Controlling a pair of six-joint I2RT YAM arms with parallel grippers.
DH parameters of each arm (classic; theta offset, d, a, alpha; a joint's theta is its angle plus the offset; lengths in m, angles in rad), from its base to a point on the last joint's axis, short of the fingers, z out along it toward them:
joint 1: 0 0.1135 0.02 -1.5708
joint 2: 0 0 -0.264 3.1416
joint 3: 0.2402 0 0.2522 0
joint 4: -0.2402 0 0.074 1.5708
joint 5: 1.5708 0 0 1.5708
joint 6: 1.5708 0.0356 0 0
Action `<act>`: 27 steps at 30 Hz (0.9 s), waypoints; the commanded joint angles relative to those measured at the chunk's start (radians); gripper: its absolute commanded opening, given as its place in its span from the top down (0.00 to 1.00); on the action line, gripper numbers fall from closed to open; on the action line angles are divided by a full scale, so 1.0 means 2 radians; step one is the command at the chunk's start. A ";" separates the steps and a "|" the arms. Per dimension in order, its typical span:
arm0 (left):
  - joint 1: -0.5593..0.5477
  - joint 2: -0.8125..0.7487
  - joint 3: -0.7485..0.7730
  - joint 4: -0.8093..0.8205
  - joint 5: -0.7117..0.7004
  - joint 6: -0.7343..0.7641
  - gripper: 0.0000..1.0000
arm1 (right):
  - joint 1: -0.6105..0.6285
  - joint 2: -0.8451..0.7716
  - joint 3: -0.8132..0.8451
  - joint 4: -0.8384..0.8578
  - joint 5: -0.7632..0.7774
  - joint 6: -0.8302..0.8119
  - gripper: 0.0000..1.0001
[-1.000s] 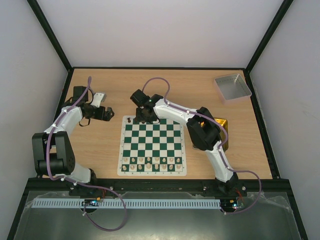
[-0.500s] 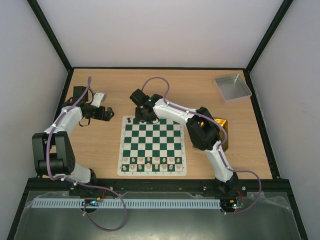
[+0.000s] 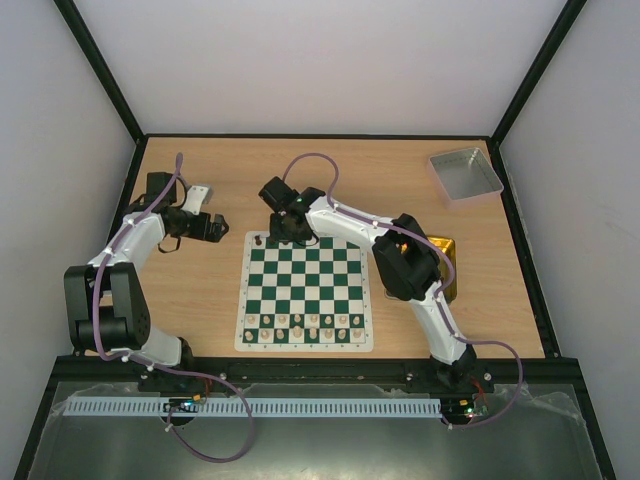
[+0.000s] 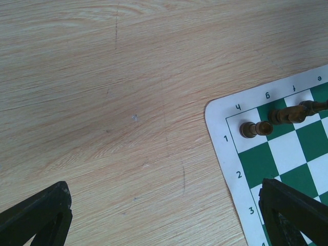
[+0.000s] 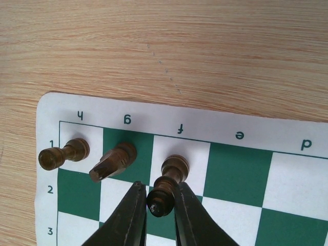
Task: Set up the chess pieces on the board
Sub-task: Place the chess piece on the chessboard.
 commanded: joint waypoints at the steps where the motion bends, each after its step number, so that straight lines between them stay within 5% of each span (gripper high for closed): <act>1: -0.002 0.001 -0.003 0.001 0.008 0.005 0.01 | 0.004 0.010 0.014 -0.009 -0.003 -0.004 0.85; 10: -0.002 0.001 -0.002 0.001 0.008 0.005 0.01 | 0.004 0.013 0.011 -0.009 -0.004 -0.004 0.85; 27: -0.003 0.004 -0.003 0.002 0.006 0.005 0.01 | 0.004 -0.001 0.014 0.000 0.007 0.003 0.71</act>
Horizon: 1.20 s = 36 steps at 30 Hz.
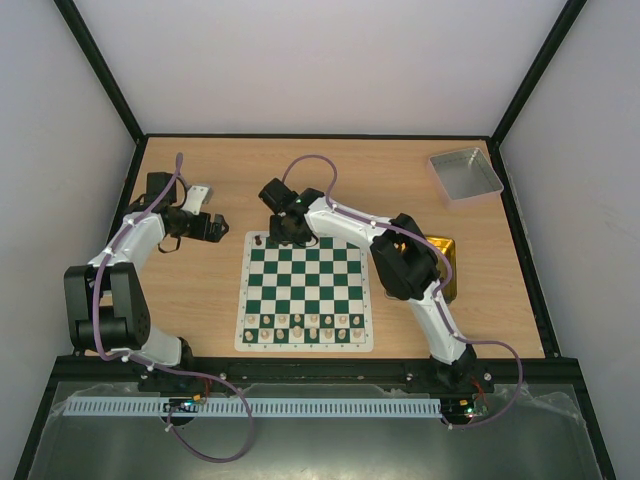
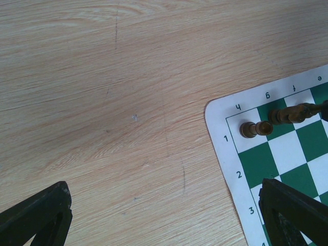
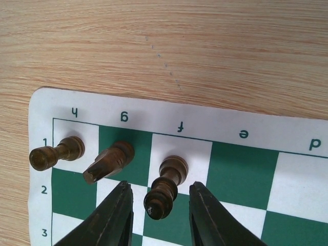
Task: Set up the chess pieces on the board
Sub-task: Place the chess piece on the chessboard, then pick up the chess piece from the storage box.
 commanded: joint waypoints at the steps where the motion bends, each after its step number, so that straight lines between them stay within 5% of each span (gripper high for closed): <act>1: -0.002 0.004 -0.003 0.001 0.006 0.005 0.01 | 0.004 -0.014 0.015 0.000 0.020 0.006 0.70; 12: -0.002 0.008 -0.005 0.002 0.003 0.005 0.01 | -0.019 -0.159 -0.034 0.010 0.040 0.022 0.70; 21: -0.003 0.010 -0.001 0.001 0.004 0.003 0.01 | -0.101 -0.329 -0.214 0.004 0.118 0.032 0.70; 27: -0.005 0.019 -0.002 0.002 0.003 0.003 0.01 | -0.211 -0.414 -0.387 0.034 0.057 0.040 0.70; 36: -0.008 0.020 0.000 0.000 0.000 0.000 0.01 | -0.290 -0.504 -0.465 0.013 0.072 0.030 0.70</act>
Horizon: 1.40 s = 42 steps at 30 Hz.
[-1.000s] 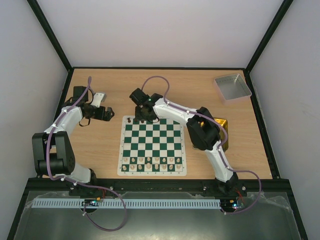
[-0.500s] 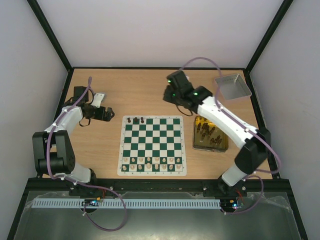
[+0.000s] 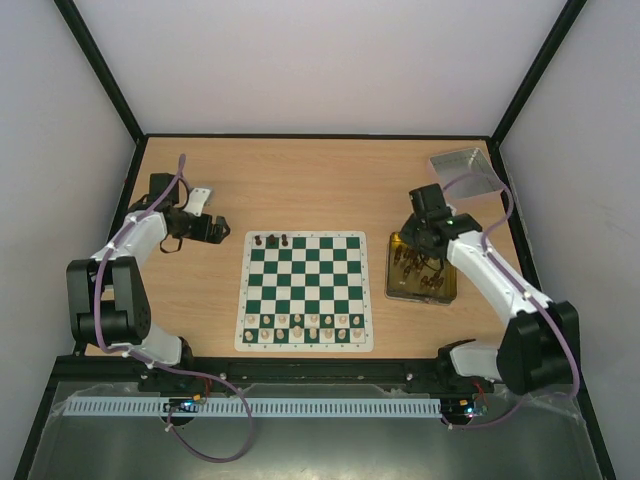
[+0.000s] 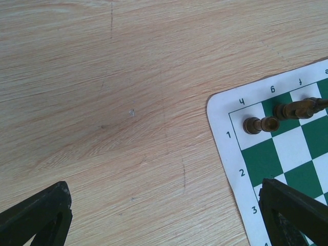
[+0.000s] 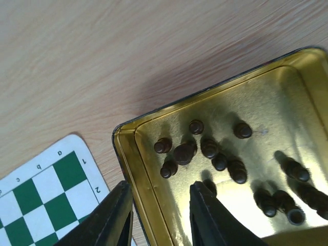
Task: Set up the chess pieces on the board
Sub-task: Pick up the chess piece from the storage box.
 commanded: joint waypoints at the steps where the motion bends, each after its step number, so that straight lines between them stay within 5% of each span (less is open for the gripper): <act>1: -0.004 0.005 0.000 0.000 0.000 0.000 0.01 | -0.028 -0.046 -0.026 -0.008 0.011 -0.003 0.70; 14: -0.012 0.012 0.004 0.001 -0.009 -0.002 0.01 | -0.091 -0.045 -0.091 0.016 -0.051 -0.021 0.72; 42: -0.014 0.018 0.004 0.002 -0.015 -0.002 0.01 | -0.123 0.002 -0.121 0.076 -0.114 -0.028 0.78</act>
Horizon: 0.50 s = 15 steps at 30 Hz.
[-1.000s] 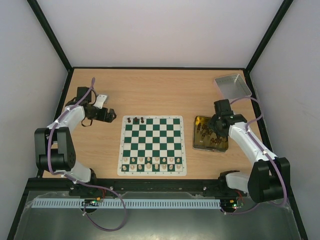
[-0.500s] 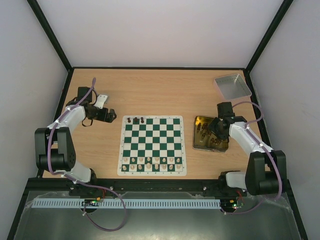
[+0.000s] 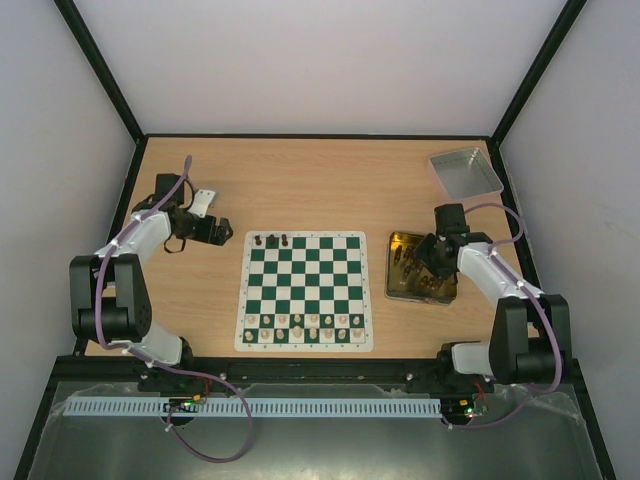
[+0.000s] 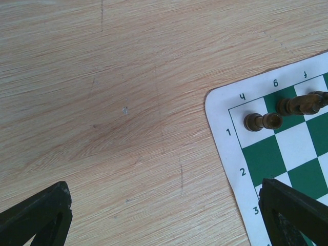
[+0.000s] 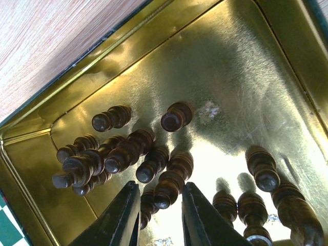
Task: Set up the chess pieces on the board
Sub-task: Pick up the chess piece from the storage box.
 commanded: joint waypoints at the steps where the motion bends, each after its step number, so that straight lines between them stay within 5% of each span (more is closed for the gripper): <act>1: -0.002 0.008 0.004 0.002 -0.001 -0.001 0.01 | -0.003 0.009 -0.008 0.007 -0.004 -0.006 0.78; 15: -0.004 0.010 0.003 0.002 0.000 0.001 0.01 | -0.003 0.017 -0.018 0.018 0.007 -0.003 0.81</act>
